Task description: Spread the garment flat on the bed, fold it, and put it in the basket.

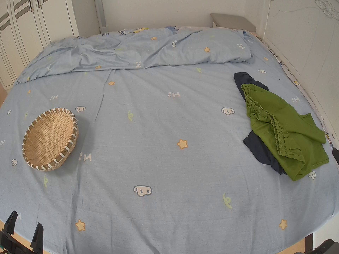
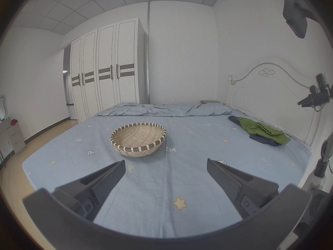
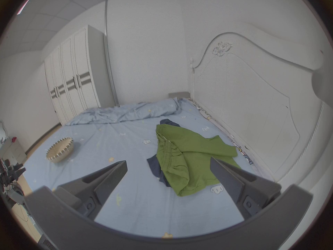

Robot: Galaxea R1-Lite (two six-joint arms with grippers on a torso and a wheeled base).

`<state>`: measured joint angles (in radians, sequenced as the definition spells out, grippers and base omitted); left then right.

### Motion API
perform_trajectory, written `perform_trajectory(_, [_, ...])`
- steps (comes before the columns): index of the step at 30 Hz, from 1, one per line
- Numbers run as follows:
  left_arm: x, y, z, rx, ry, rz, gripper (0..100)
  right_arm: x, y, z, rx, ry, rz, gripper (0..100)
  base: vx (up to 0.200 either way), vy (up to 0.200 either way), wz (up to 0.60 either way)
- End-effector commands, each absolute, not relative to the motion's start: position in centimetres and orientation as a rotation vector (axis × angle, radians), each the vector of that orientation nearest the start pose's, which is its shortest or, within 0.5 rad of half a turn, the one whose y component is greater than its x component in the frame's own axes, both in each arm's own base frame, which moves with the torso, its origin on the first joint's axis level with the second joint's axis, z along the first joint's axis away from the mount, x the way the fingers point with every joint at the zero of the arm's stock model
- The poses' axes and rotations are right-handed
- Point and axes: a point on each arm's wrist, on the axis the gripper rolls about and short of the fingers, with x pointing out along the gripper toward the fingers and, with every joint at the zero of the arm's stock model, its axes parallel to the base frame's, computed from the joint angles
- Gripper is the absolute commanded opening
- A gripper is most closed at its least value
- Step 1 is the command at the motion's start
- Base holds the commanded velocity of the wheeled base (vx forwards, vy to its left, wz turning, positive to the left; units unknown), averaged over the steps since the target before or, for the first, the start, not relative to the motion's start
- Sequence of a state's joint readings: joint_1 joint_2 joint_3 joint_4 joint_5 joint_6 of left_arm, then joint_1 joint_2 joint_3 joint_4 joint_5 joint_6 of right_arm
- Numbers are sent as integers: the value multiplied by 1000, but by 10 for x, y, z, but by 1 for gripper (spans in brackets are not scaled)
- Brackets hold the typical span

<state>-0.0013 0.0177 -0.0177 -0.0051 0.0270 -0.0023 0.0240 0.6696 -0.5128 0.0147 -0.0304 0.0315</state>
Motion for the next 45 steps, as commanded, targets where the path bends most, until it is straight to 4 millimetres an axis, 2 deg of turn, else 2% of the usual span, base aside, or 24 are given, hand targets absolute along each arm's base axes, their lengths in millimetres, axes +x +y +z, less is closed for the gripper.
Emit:
perform_trajectory(1, [-23,1,76,-3,-6,26,100,259,31,204,-189,556,-100,100,0,0,0])
perform_trajectory(3, [-23,1,76,-2,-6,26,100,280,35,201,-193,565,-96,100,0,0,0])
perform_trajectory(4, [-23,1,76,-3,-6,26,100,283,36,200,-193,566,-96,100,0,0,0])
perform_trajectory(5, [-23,1,76,-3,-5,26,100,302,42,196,-197,573,-86,100,0,0,0])
perform_trajectory(7, [-23,1,76,-3,-5,26,100,322,43,190,-195,584,-90,100,0,0,0])
perform_trajectory(8, [-23,1,76,-3,-5,26,100,325,43,190,-194,583,-91,100,0,0,0])
perform_trajectory(9, [-23,1,76,-3,-6,26,100,342,44,182,-194,597,-94,100,0,0,0])
perform_trajectory(14, [-23,1,76,-3,-6,26,100,375,46,155,-201,647,-99,100,0,0,0])
perform_trajectory(15, [-23,1,76,-3,-6,26,100,375,46,155,-201,647,-99,100,0,0,0])
perform_trajectory(17, [-23,1,76,-3,-5,26,100,387,52,146,-201,653,-90,100,0,0,0])
perform_trajectory(27, [-23,1,76,-2,-5,26,100,404,49,143,-180,638,-119,100,0,0,0])
perform_trajectory(45, [-23,1,76,-3,-5,26,100,402,38,150,-142,622,-152,100,0,0,0])
